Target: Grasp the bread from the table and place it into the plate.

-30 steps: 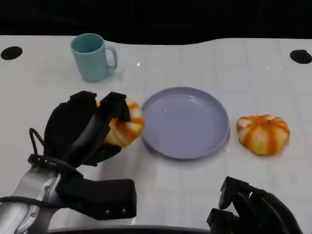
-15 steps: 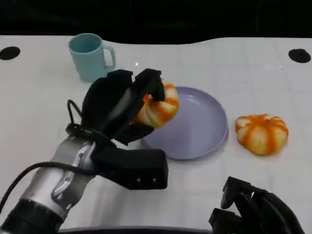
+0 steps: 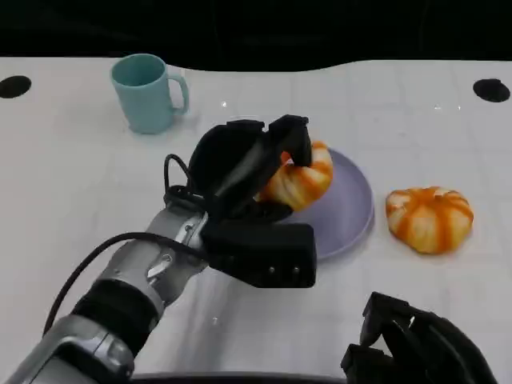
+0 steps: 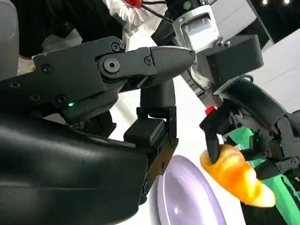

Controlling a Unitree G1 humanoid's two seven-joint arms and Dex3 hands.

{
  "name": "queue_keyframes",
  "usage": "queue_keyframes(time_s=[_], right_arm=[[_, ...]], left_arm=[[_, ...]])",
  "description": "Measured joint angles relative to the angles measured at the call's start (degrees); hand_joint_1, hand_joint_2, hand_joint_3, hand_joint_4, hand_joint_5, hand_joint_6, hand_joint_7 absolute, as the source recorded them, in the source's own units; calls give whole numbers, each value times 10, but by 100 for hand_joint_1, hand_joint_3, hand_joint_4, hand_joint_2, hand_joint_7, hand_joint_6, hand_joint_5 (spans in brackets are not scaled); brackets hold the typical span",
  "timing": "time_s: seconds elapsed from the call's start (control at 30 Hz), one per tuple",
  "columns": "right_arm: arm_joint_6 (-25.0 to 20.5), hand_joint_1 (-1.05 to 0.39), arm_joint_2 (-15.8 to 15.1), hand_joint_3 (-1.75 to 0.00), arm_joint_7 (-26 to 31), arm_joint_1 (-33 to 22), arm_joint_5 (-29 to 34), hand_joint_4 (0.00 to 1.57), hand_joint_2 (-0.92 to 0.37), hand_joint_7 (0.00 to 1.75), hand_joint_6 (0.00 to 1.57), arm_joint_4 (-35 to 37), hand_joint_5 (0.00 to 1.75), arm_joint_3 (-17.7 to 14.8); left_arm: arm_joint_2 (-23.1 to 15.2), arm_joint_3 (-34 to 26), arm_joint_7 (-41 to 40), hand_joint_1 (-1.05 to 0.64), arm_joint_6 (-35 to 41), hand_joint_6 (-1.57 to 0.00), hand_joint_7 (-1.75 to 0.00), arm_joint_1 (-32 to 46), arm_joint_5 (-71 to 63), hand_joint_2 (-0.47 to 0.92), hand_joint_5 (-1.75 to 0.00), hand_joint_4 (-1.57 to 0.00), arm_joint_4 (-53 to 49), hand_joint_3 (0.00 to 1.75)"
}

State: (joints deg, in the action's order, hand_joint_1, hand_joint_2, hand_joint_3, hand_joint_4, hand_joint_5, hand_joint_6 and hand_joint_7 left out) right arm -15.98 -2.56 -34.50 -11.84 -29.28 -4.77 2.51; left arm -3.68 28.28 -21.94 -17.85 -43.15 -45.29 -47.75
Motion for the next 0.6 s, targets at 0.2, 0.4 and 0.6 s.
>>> queue_keyframes(time_s=[0.2,0.4,0.6], right_arm=[[0,-74,1,-20,0,-1,0,87,-92,141,75,0,160,2],[0,-74,1,-21,0,-3,0,88,-92,141,75,-4,161,5],[-1,-74,1,-22,0,-3,-2,87,-92,141,75,-6,161,6]], left_arm=[[7,10,19,-29,4,-70,-24,-14,5,85,-148,-58,-27,29],[5,17,80,-38,32,-50,-1,-16,5,92,-108,-45,-8,8],[-11,21,160,-70,75,-18,0,-13,5,92,-48,-7,53,20]])
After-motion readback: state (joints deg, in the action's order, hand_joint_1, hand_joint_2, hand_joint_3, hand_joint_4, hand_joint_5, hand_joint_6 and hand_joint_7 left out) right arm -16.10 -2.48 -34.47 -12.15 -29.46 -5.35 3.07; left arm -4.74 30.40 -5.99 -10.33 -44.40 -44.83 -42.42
